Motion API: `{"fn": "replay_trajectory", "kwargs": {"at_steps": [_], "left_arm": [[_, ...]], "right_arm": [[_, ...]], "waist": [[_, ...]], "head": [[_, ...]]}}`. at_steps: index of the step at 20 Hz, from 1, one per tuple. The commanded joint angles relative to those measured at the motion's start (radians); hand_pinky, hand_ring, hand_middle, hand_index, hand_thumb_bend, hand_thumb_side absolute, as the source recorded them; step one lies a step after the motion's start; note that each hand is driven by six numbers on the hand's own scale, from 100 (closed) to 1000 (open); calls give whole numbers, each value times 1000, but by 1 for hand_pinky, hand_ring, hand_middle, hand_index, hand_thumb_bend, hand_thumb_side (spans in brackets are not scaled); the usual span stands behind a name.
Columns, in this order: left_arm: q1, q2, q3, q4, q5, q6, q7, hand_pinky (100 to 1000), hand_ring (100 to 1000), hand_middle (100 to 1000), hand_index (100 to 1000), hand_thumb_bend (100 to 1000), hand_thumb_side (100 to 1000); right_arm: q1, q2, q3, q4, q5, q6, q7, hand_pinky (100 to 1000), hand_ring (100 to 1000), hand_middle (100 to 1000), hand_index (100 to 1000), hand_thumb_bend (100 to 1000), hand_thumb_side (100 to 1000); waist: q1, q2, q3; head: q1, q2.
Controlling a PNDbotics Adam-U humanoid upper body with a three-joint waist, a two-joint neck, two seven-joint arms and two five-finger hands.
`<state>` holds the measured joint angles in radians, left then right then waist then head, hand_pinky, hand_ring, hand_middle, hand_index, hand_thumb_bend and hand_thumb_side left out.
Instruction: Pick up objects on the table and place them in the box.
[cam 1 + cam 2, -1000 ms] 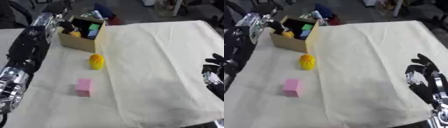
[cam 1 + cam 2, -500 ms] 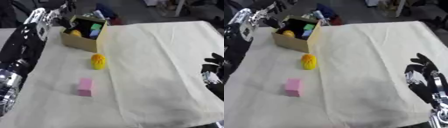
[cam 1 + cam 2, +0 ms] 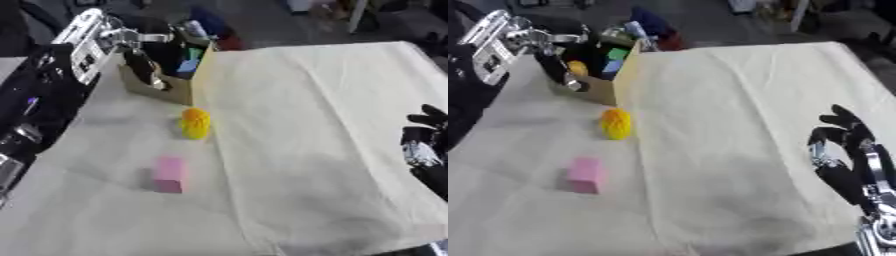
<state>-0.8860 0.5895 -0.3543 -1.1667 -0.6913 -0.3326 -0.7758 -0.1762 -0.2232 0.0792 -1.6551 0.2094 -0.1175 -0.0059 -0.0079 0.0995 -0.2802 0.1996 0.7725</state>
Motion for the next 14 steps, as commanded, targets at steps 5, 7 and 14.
{"fn": "replay_trajectory", "kwargs": {"at_steps": [5,7,14], "left_arm": [[-10,-55,-30,48,-81,-42,-20,783,730,750,849,505,176],[-6,-78,-29,84,-123,-57,-11,786,733,755,851,515,180],[12,-133,1,200,-233,-89,38,776,728,770,865,507,167]], "right_arm": [[-14,-5,-6,-13,1,-2,3,857,775,790,940,100,433],[-15,-4,-6,-13,1,-2,4,857,775,790,940,100,433],[-17,-1,-4,-14,0,-3,5,857,775,790,940,100,433]], "waist": [[-2,-7,-3],[-3,-6,-4],[-5,-3,-8]], "head": [[5,-2],[7,-2],[10,-2]]}}
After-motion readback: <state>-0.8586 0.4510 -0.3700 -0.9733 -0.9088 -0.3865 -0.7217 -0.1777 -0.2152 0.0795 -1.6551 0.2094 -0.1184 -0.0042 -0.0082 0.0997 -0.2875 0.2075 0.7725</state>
